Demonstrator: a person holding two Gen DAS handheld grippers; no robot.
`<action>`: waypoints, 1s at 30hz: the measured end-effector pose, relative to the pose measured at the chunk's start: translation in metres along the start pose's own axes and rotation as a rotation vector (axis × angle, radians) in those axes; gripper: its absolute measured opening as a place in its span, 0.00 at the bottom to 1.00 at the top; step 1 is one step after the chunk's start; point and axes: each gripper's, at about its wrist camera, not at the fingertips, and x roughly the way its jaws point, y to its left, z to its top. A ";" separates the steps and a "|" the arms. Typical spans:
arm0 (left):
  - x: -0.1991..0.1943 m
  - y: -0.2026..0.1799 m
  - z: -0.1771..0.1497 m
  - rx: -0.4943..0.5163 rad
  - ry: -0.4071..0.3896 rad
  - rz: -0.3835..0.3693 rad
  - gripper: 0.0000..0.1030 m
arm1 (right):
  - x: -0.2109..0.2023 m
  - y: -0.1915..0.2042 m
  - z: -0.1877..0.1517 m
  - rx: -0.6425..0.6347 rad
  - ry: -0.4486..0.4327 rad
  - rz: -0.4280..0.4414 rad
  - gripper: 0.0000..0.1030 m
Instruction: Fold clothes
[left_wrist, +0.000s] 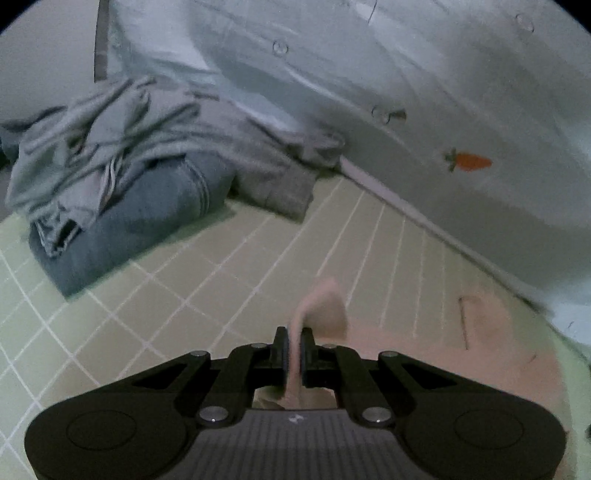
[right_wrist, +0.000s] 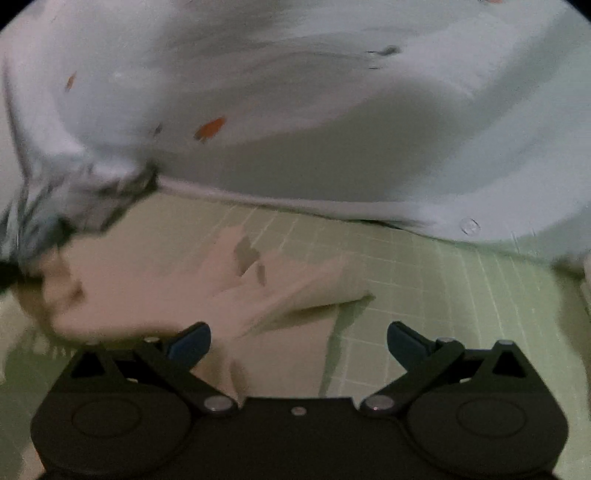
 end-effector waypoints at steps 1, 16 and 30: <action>0.002 0.000 -0.002 0.001 0.007 0.004 0.07 | -0.002 -0.008 0.002 0.035 -0.002 0.011 1.00; 0.024 0.008 -0.008 -0.025 0.063 0.027 0.12 | 0.126 -0.071 0.034 0.488 0.175 0.075 0.56; 0.025 -0.014 -0.008 0.036 0.006 -0.009 0.07 | 0.160 -0.044 0.066 0.158 0.038 -0.069 0.05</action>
